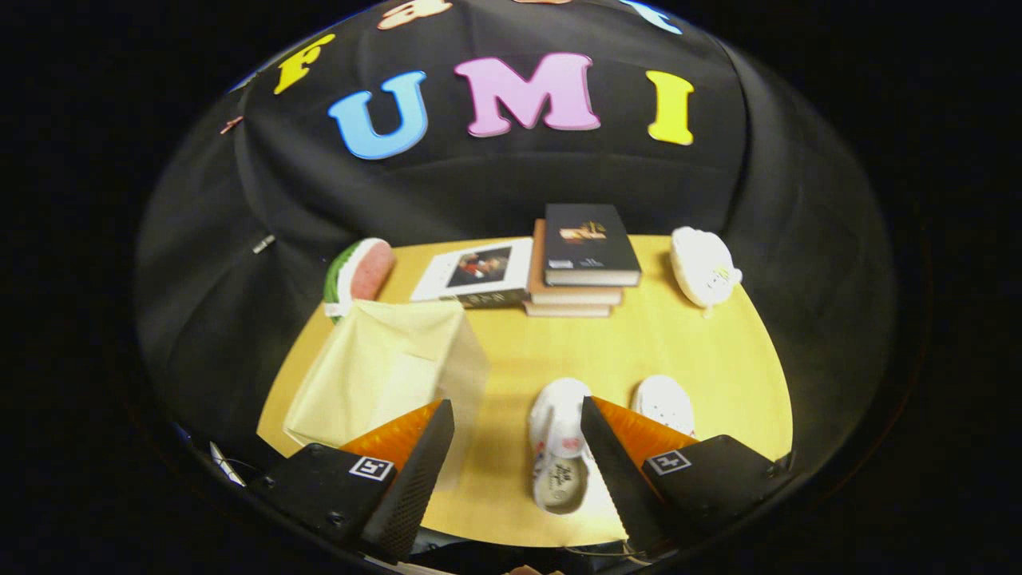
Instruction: Open the storage box then place both shoes into the box .Put the left shoe in first, then the right shoe, with the right side of both shoes facing outward in a uniform manner.
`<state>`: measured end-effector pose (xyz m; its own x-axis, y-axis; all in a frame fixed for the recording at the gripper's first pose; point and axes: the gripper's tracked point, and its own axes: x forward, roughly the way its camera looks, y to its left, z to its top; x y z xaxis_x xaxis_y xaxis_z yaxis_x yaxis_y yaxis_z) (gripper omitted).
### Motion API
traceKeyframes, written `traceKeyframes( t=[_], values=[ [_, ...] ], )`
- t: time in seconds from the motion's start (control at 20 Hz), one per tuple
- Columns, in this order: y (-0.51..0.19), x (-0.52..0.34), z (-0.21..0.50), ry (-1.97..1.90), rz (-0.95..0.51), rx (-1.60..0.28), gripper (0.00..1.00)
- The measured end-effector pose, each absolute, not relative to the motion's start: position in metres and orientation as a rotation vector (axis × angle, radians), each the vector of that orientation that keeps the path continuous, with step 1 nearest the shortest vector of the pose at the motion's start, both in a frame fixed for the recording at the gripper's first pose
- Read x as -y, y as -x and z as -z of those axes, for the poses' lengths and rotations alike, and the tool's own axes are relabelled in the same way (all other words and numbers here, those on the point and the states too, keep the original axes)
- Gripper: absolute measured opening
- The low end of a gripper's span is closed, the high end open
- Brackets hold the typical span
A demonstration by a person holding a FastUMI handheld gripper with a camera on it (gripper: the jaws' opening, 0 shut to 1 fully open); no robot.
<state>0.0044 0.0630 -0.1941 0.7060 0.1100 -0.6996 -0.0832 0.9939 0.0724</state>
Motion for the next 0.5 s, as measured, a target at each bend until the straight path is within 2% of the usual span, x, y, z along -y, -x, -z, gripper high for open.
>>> traceKeyframes(
  t=[0.15, 0.35, 0.5],
  values=[
    [0.008, -0.026, 0.241, 0.012, -0.075, -0.885, 0.98],
    [0.024, -0.004, 0.304, 0.122, -0.113, -1.046, 0.99],
    [0.023, 0.005, 0.331, 0.190, -0.127, -1.087, 1.00]
  ],
)
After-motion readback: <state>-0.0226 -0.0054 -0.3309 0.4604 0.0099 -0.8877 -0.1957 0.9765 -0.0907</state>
